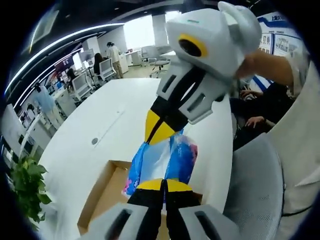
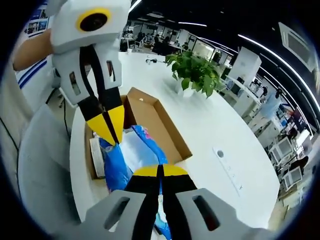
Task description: Operate the shoe box by opening the lid, removing the specified soft item, and placing it in the target area until the item is outside and the box remains undamaged.
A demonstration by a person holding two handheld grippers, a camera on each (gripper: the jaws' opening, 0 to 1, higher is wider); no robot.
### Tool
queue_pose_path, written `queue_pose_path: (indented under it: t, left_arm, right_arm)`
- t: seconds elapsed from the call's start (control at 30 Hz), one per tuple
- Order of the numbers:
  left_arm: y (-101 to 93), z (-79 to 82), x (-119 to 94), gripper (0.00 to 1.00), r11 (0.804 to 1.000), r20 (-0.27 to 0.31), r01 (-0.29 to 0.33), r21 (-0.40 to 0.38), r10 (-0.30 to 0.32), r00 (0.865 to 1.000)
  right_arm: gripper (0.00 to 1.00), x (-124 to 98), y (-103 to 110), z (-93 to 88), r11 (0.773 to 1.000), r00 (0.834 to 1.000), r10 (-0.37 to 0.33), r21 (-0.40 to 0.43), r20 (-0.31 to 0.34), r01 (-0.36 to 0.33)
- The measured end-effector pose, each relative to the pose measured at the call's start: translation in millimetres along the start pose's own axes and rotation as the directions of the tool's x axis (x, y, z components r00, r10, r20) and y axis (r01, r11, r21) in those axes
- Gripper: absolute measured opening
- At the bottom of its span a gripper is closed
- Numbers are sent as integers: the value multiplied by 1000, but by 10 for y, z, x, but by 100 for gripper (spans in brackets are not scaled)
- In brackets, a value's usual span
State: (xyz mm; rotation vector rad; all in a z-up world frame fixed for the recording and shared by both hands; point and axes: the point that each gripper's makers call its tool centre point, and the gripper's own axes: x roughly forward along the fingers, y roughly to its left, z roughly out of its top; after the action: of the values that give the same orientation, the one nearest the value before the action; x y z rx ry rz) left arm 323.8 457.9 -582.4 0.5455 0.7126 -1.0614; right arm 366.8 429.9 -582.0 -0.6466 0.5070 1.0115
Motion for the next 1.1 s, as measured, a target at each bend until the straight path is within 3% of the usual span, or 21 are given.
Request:
queue_pose_path:
  t: [0.3, 1.1]
  left_arm:
    - [-110, 292, 272, 0, 999, 26, 42, 11, -42, 999]
    - [-300, 764, 884, 0, 985, -2, 140, 101, -141, 990]
  right_arm:
    - [0, -192, -183, -269, 998, 999, -41, 38, -23, 42]
    - [0, -501, -625, -962, 975, 994, -92, 201, -51, 100]
